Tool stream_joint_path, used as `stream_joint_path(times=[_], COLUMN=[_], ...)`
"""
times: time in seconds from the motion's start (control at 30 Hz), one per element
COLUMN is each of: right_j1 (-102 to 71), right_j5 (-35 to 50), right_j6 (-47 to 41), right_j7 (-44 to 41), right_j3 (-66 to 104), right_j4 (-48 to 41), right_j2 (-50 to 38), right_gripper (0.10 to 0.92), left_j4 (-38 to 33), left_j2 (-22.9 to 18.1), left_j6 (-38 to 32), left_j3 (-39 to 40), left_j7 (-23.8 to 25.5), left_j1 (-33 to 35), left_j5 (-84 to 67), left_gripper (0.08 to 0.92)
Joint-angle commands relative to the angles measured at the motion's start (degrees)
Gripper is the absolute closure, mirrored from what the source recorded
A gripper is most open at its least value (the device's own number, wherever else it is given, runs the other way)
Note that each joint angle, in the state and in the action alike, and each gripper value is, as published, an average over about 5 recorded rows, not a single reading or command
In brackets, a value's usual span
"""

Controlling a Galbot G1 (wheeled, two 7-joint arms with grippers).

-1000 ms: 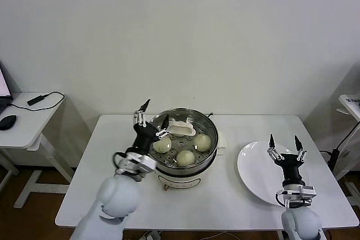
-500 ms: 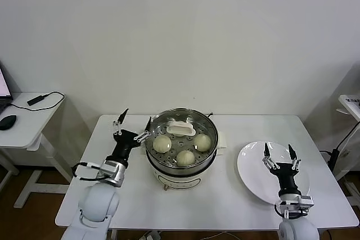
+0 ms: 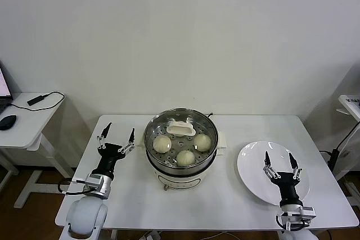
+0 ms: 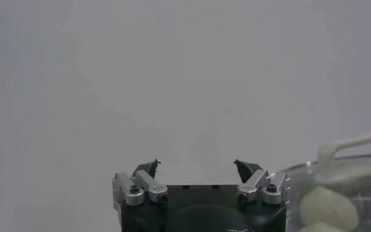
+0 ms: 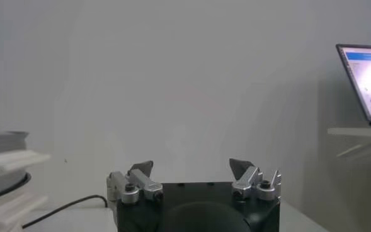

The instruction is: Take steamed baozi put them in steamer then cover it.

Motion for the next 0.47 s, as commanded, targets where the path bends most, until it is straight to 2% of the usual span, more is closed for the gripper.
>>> stream_joint_path(times=[0.03, 0.47], right_j1=[-3.3, -4.6], right_j5=[-0.6, -0.6], right_j6=[1.7, 2.0], right_j7=[-0.5, -0.3], right_j3=[0.3, 1.4], right_j4=[-0.1, 0.7], right_j2=[0.8, 1.5], right_gripper=[0.203, 0.203], left_j4=[1.7, 4.6], left_j2=[-0.1, 0.4], left_j6=[-1.8, -1.8], left_j3=[-3.0, -3.5], left_j7=[-0.1, -0.5], left_j1=[2.4, 2.1], left_j5=[1.0, 4.2], left_gripper=[0.177, 0.177])
